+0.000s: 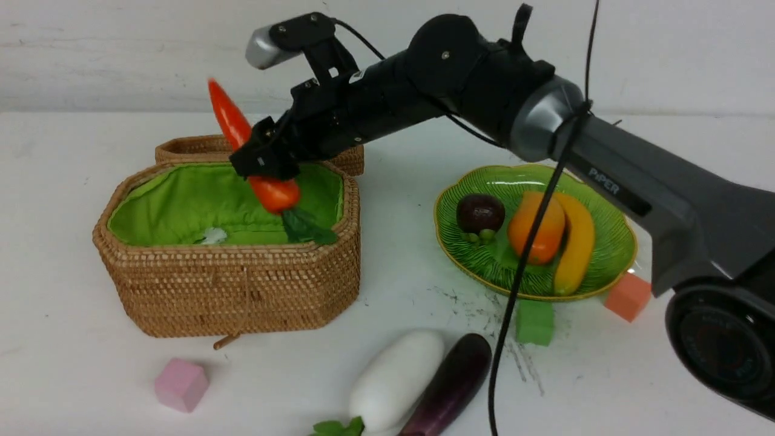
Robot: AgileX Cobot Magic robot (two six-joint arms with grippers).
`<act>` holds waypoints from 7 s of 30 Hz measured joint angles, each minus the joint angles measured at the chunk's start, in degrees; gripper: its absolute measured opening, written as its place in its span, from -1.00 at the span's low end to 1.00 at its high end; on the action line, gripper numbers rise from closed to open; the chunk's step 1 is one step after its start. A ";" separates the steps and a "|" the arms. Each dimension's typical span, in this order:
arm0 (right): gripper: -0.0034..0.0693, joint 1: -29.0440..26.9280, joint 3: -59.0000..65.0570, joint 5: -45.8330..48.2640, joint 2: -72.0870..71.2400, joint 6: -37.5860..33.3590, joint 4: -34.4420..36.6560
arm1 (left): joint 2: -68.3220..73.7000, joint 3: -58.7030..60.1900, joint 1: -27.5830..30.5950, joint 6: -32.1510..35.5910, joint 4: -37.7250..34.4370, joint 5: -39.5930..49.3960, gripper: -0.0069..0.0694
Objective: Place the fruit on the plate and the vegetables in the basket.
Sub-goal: Use the right arm to grab a carrot and put it into the left basket, then grab an eggplant with your right arm and place it in the basket on the left, then take a daikon with your right arm and place it on the basket on the left.
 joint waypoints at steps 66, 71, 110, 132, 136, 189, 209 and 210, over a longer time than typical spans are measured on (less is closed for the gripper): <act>-0.89 -12.86 81.69 11.43 -90.53 23.40 -19.97 | 0.00 0.00 0.00 0.00 0.00 0.00 -0.19; -0.78 -12.86 81.69 11.13 -87.01 24.11 -19.92 | 0.00 0.00 0.00 0.00 0.00 0.00 -0.19; 0.61 -0.78 68.06 -17.11 -25.26 60.53 -23.91 | 0.00 0.00 0.00 0.00 0.00 0.00 -0.19; 0.23 -0.29 31.81 -12.27 -31.24 10.35 -7.00 | 0.00 0.00 0.00 0.00 0.00 0.00 -0.19; 0.23 2.20 20.93 -16.35 -21.45 -12.22 8.08 | 0.00 0.00 0.00 0.00 0.00 0.00 -0.19; 0.56 -1.73 29.60 22.73 -8.89 -4.89 -26.64 | 0.00 0.00 0.00 0.00 0.00 0.00 -0.19; 0.56 4.81 14.15 -12.29 -3.69 -15.63 -5.03 | 0.00 0.00 0.00 0.00 0.00 0.00 -0.19; 0.55 4.81 14.19 -12.94 -2.65 -12.77 -5.87 | 0.00 0.00 0.00 0.00 0.00 0.00 -0.19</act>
